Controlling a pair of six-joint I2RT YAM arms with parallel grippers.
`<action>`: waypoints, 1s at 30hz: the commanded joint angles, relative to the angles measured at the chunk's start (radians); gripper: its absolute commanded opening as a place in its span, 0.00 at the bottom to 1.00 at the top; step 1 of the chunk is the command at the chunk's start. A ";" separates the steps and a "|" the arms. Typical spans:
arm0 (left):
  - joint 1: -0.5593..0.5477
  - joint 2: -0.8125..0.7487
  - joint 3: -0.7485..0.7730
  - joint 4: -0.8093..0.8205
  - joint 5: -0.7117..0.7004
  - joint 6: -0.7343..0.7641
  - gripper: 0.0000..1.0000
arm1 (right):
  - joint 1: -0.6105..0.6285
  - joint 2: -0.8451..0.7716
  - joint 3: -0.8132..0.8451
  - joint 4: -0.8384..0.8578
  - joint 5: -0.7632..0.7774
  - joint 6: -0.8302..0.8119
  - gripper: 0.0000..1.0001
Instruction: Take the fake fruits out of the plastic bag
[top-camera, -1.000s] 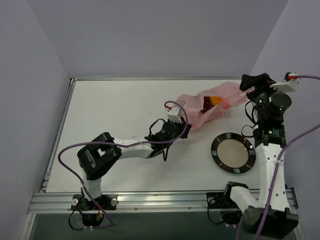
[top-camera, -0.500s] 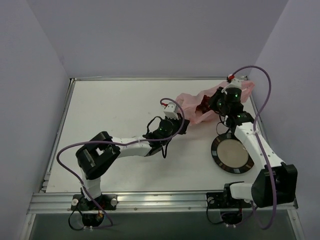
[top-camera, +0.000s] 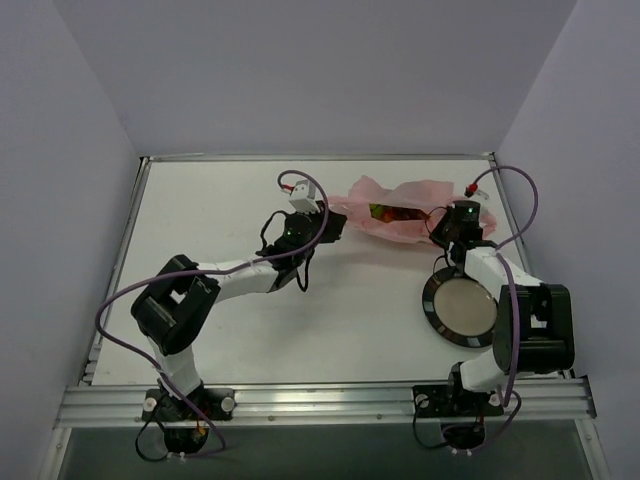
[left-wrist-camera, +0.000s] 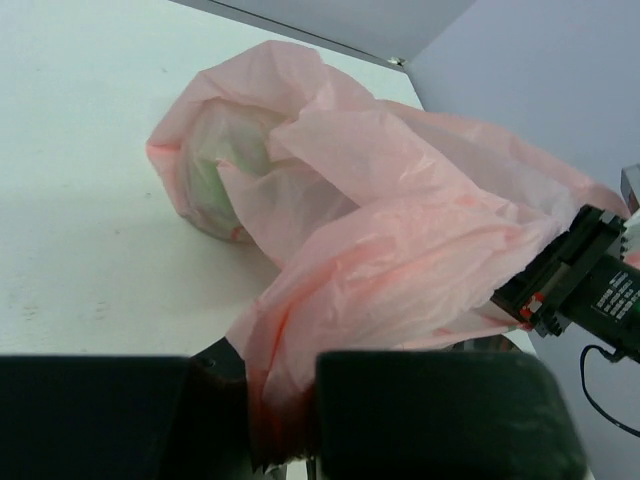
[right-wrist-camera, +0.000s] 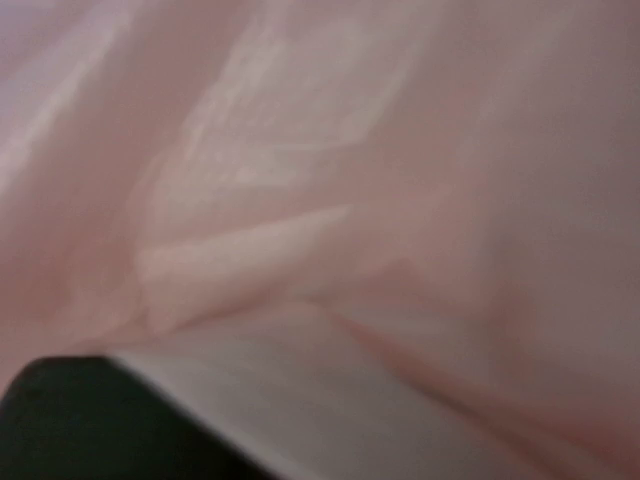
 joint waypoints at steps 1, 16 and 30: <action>0.047 -0.030 0.012 -0.023 0.060 -0.054 0.03 | -0.015 0.020 -0.015 0.099 0.001 0.038 0.00; -0.029 -0.249 -0.089 -0.337 0.077 0.123 0.73 | -0.057 0.018 0.019 0.067 0.062 0.008 0.00; -0.312 -0.417 0.264 -0.870 -0.248 0.469 0.80 | -0.046 0.006 0.038 0.050 0.024 -0.010 0.00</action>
